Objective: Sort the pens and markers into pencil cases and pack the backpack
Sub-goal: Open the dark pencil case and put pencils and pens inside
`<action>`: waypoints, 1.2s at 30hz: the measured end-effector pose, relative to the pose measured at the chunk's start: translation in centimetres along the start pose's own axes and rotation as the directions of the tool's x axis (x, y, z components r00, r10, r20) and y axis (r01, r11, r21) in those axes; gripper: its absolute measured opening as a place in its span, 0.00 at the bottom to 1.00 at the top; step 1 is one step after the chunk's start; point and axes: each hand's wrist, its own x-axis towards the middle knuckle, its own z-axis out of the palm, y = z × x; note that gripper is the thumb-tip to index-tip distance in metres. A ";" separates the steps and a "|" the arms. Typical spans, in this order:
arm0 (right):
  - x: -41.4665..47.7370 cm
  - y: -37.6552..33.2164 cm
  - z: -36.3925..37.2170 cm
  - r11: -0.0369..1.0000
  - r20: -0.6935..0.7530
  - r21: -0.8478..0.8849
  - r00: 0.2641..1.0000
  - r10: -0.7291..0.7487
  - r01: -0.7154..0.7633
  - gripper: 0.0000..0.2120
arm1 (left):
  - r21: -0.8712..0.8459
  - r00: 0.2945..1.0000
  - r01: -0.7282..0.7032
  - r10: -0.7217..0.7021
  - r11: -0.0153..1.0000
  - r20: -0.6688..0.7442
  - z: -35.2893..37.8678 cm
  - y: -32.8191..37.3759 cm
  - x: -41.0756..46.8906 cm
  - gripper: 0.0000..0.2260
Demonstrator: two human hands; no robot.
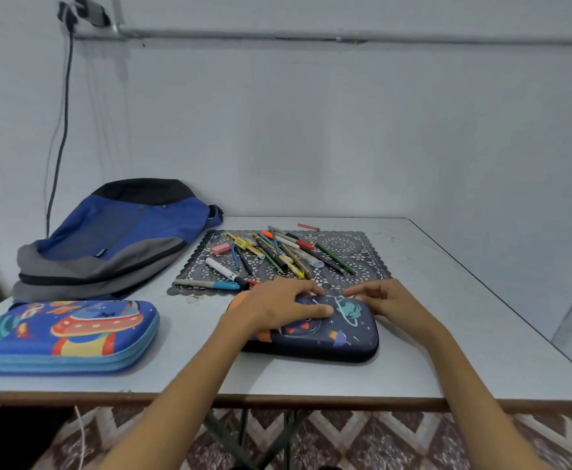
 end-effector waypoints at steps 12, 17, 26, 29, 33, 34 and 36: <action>-0.1 1.0 0.2 0.985 -0.049 -0.150 0.995 -0.092 0.084 0.11 | -0.014 0.998 0.035 -0.036 0.999 -0.056 0.8 0.1 0.2 0.21; 0.1 1.0 0.6 0.978 -0.060 -0.187 0.993 -0.103 0.090 0.13 | -0.018 0.997 0.055 -0.056 0.998 -0.055 0.9 0.1 0.1 0.22; -0.1 0.7 0.5 0.943 -0.097 -0.308 0.982 -0.163 0.126 0.13 | -0.039 0.996 0.079 -0.081 0.996 -0.044 0.6 0.6 0.0 0.23; -0.8 0.6 0.4 0.918 -0.128 -0.384 0.979 -0.161 0.100 0.14 | -0.045 0.995 0.088 -0.090 0.995 -0.052 0.6 0.8 -0.1 0.23; -1.7 1.1 0.2 0.892 -0.243 -0.450 0.956 -0.167 0.041 0.15 | -0.065 0.994 0.093 -0.096 0.994 -0.052 0.6 0.8 -0.3 0.23; -2.1 1.2 0.2 0.889 -0.255 -0.457 0.952 -0.169 0.035 0.14 | -0.072 0.993 0.095 -0.099 0.993 -0.056 0.6 0.8 -0.4 0.23; -3.0 1.2 0.5 0.880 -0.275 -0.475 0.945 -0.175 0.025 0.12 | -0.057 0.993 0.094 -0.098 0.994 -0.071 0.7 0.7 -0.3 0.23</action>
